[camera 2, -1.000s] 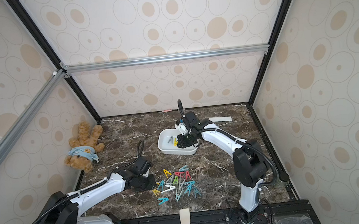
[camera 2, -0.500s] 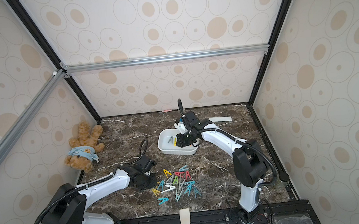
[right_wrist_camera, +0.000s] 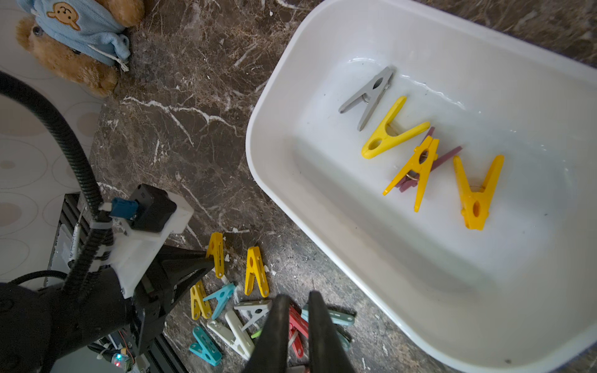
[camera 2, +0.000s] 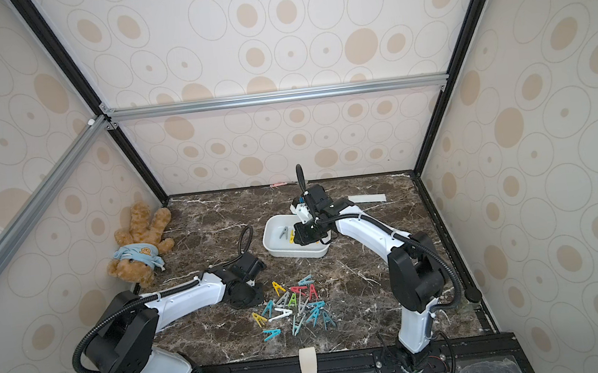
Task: Put the clothespins into the storage box
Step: Pick up the clothespin from the center of the board.
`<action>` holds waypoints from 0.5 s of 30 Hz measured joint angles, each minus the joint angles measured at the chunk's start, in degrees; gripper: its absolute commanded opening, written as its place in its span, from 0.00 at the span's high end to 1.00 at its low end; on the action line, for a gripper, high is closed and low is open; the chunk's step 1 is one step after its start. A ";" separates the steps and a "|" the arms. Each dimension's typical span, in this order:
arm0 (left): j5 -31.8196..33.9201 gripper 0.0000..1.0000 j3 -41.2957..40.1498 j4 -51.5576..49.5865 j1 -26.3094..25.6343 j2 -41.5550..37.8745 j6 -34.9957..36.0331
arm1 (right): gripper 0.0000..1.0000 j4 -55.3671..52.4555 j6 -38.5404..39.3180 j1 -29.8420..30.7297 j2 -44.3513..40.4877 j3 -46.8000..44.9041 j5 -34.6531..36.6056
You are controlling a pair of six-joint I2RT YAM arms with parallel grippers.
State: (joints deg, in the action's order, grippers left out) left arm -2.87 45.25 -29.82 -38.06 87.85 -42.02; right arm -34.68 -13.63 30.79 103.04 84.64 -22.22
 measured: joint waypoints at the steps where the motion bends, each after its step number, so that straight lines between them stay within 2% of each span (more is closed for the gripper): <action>1: 0.13 0.94 0.31 0.04 0.02 0.31 0.26 | 0.84 -0.02 0.00 0.00 -0.11 -0.13 0.02; 6: 0.61 1.00 1.05 0.02 0.33 0.87 1.09 | 0.84 -0.04 -0.02 0.00 -0.59 -0.13 0.13; 11: 0.72 1.00 2.29 -1.46 1.60 0.72 2.25 | 0.84 -0.07 -0.02 0.00 -2.05 -0.13 0.20; 15: 0.31 1.00 6.97 -4.13 3.80 -0.50 4.28 | 0.85 -0.09 -0.04 0.02 -3.45 -0.15 0.76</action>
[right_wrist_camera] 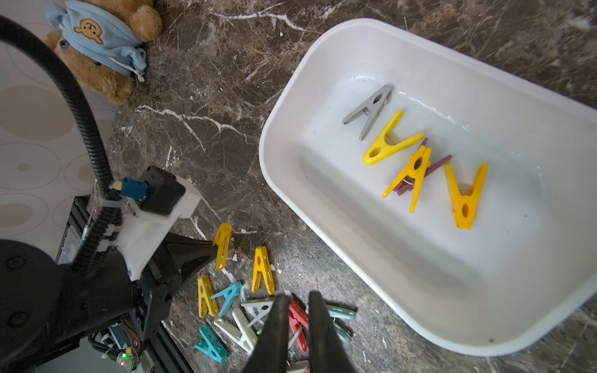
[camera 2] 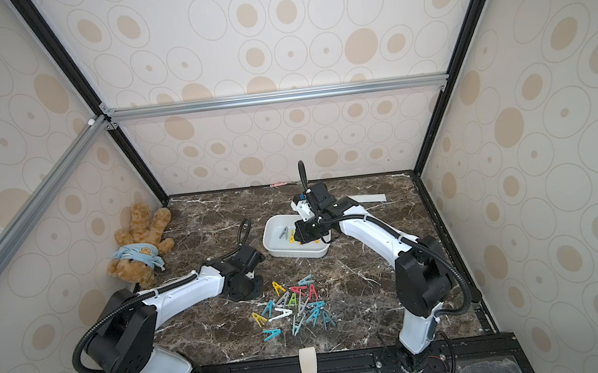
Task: Put the clothespins into the storage box
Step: Pick up the clothespin from the center of the board, then place the clothespin in the storage box.
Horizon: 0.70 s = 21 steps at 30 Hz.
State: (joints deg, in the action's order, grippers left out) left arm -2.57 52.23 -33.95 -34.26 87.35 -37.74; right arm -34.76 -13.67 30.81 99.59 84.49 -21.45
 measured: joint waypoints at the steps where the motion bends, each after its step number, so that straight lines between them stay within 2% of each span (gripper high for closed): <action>1: -0.22 1.00 2.08 -0.48 0.59 -0.07 0.59 | 0.85 0.07 0.00 0.00 -0.46 -0.20 0.33; 8: -3.61 1.00 19.65 -0.24 2.40 4.59 5.57 | 0.85 -0.87 -0.42 0.00 -4.66 -3.67 1.97; 14: -5.68 1.00 32.04 2.01 2.67 17.22 9.18 | 0.84 -2.78 -0.98 0.00 -9.92 -9.57 3.78; 21: -7.58 1.00 40.57 2.86 2.91 30.21 10.73 | 0.84 -5.01 -1.95 0.00 -16.48 -15.96 6.29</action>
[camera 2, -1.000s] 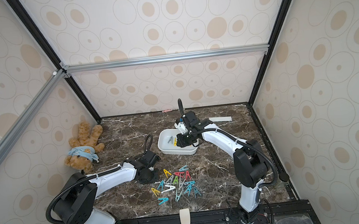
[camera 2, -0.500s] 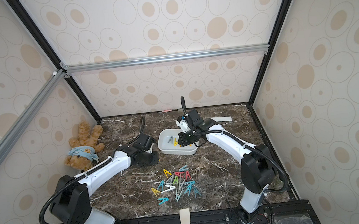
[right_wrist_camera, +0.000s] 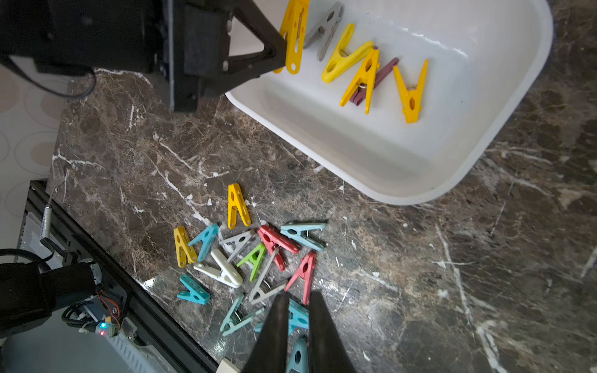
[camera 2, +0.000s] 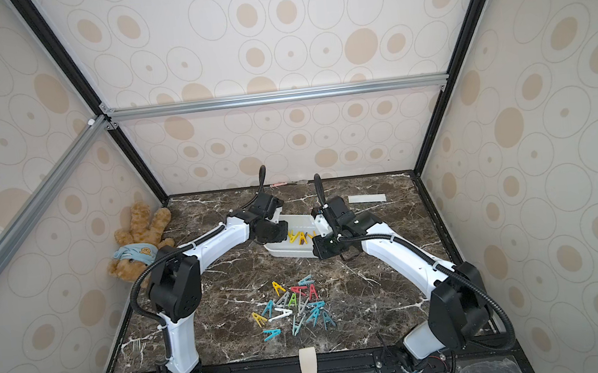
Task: Put the clothespins into the storage box
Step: Place the clothespin in the storage box.
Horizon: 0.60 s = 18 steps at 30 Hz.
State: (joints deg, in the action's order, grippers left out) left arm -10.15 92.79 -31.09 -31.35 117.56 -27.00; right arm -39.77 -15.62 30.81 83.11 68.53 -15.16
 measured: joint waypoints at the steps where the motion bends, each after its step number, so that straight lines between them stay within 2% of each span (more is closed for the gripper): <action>1: -0.07 1.00 0.85 0.00 0.00 1.31 0.13 | 0.84 -0.13 -0.20 0.00 -0.59 -0.87 0.22; 3: -0.04 1.00 2.36 -0.04 0.00 3.34 0.39 | 0.84 -0.26 -0.50 0.00 -1.29 -2.40 0.48; 8: -0.07 0.78 5.07 -0.66 0.09 5.92 1.07 | 0.82 -0.26 -1.49 0.00 -1.75 -5.16 0.48; 11: 0.02 0.74 5.90 -0.90 0.11 6.03 1.33 | 0.82 -0.20 -1.81 0.00 -1.79 -6.27 0.35; 18: 0.13 0.72 6.56 -0.90 0.13 5.86 1.36 | 0.80 -0.04 -2.12 0.15 -2.67 -6.60 0.24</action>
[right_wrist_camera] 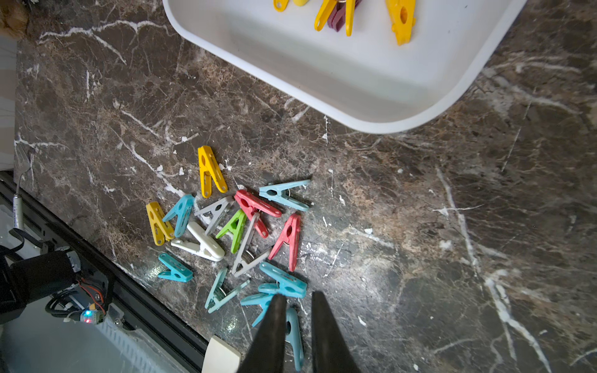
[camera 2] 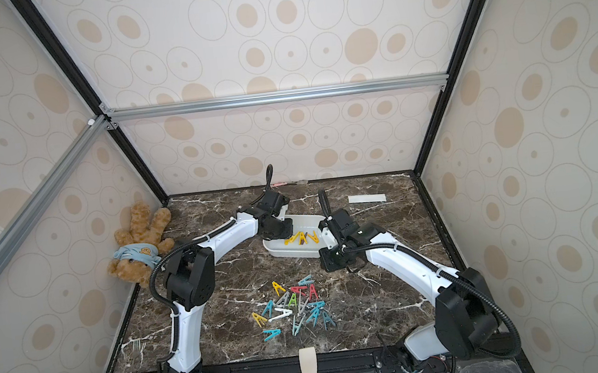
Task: Put the clothespins into the storage box
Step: Place the clothespin in the storage box, then pick up the clothespin from the center of the board.
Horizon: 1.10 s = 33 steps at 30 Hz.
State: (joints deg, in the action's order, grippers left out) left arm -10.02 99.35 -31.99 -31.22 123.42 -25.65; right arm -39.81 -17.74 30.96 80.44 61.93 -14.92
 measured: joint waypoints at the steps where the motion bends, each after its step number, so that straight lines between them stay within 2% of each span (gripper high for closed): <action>1: 0.04 0.71 0.00 -0.02 0.00 -0.15 0.00 | 0.79 0.11 -0.09 0.20 -0.39 -0.22 0.13; 5: 0.09 0.68 -0.57 -0.15 0.00 -2.58 0.00 | 0.78 0.09 -0.81 1.92 -1.27 -1.75 0.98; 8: 0.11 0.66 -3.28 0.42 0.00 -7.26 0.00 | 0.76 -0.35 -1.55 4.59 -1.44 -3.26 2.47; 16: 0.20 0.65 -19.71 5.03 -0.02 -24.41 -0.04 | 0.74 -3.50 -6.01 15.39 -5.20 -10.58 6.58; 22: 1.46 0.63 -29.07 5.75 -0.02 -31.36 -0.42 | 0.72 -6.54 -9.03 22.43 -5.25 -13.55 10.19; 33: 2.62 0.62 -32.65 7.50 0.02 -36.02 -1.75 | 0.72 -4.50 -8.94 22.99 -1.09 -16.76 10.01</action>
State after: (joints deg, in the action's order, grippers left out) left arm -7.40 66.70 -24.49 -31.20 87.39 -27.40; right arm -44.31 -26.68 53.95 79.35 45.17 -4.91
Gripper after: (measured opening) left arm 0.379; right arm 0.283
